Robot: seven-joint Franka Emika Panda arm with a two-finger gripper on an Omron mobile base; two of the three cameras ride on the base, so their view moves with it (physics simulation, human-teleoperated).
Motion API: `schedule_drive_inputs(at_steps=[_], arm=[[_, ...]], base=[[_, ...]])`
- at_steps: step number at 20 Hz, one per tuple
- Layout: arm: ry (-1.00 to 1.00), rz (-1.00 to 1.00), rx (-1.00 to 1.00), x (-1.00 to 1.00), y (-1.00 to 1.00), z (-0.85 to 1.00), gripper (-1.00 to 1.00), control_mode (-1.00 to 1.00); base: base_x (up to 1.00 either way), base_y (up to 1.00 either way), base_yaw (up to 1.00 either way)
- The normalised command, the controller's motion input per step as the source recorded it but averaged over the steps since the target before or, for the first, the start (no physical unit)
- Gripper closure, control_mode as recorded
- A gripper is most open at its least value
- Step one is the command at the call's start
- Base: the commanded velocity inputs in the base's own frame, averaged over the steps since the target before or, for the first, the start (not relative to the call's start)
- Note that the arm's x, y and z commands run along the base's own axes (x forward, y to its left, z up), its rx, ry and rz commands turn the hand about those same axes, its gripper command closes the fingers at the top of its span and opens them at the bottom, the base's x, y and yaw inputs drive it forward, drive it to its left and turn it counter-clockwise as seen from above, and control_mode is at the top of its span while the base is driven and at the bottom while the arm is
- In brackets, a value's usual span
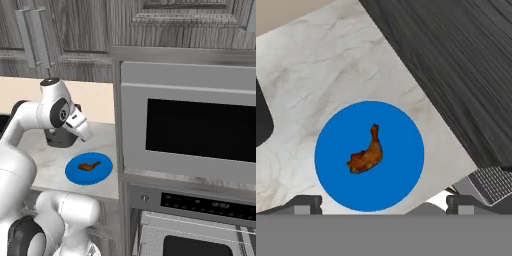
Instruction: Place the chicken drumstick on the bottom rack of the oven.
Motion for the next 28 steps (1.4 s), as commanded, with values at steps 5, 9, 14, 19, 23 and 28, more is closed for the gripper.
schedule_drive_inputs(at_steps=[5,9,14,19,23,28], arm=[[-0.01,-0.03,0.0,0.0,-0.03,-0.18,-1.0,-1.0],[0.04,-0.02,0.0,0.09,0.13,-0.62,-1.0,-1.0],[0.02,0.0,0.0,0.08,0.12,-0.42,-1.0,-1.0],[0.0,0.0,0.0,0.13,0.0,-0.55,-1.0,-1.0],[0.0,0.0,0.0,0.25,0.0,-0.29,-1.0,-1.0],[0.0,0.0,0.0,0.34,0.0,-0.15,-1.0,-1.0]], base=[[0.0,0.0,0.0],[0.0,0.0,0.0],[0.0,0.0,0.0],[0.0,0.0,0.0],[0.0,0.0,0.0],[0.0,0.0,0.0]])
